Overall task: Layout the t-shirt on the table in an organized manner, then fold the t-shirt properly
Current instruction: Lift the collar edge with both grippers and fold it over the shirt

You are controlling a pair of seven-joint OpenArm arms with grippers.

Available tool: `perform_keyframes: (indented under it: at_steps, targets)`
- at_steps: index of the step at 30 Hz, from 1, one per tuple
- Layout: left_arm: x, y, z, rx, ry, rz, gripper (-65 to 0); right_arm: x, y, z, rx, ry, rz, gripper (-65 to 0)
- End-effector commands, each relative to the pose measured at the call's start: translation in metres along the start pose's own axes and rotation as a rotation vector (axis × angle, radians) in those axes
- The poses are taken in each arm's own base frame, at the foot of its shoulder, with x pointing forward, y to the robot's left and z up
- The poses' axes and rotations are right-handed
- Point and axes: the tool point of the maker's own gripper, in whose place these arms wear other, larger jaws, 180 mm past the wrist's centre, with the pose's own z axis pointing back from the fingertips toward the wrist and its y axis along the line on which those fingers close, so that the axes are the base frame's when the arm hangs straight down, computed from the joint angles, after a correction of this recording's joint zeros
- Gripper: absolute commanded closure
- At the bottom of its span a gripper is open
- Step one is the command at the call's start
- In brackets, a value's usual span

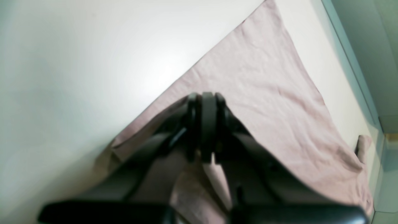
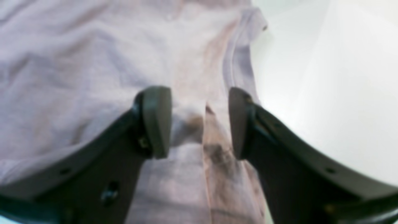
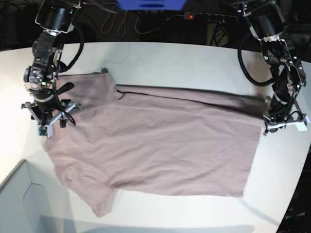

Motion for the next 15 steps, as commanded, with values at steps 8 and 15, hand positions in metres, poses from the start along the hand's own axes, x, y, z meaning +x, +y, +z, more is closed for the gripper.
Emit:
perform_keyframes:
  at_steps: [8, 15]
  targets:
    - [0.014, -0.006, 0.000, -0.016, -0.039, -0.008, 0.0, -0.004, 0.022, -0.012, 0.117, 0.011, 0.013, -30.2]
    - [0.003, 0.005, -0.006, 0.008, -0.007, 0.011, 0.0, -0.010, 0.022, -0.022, 0.127, 0.040, 0.003, -21.9]
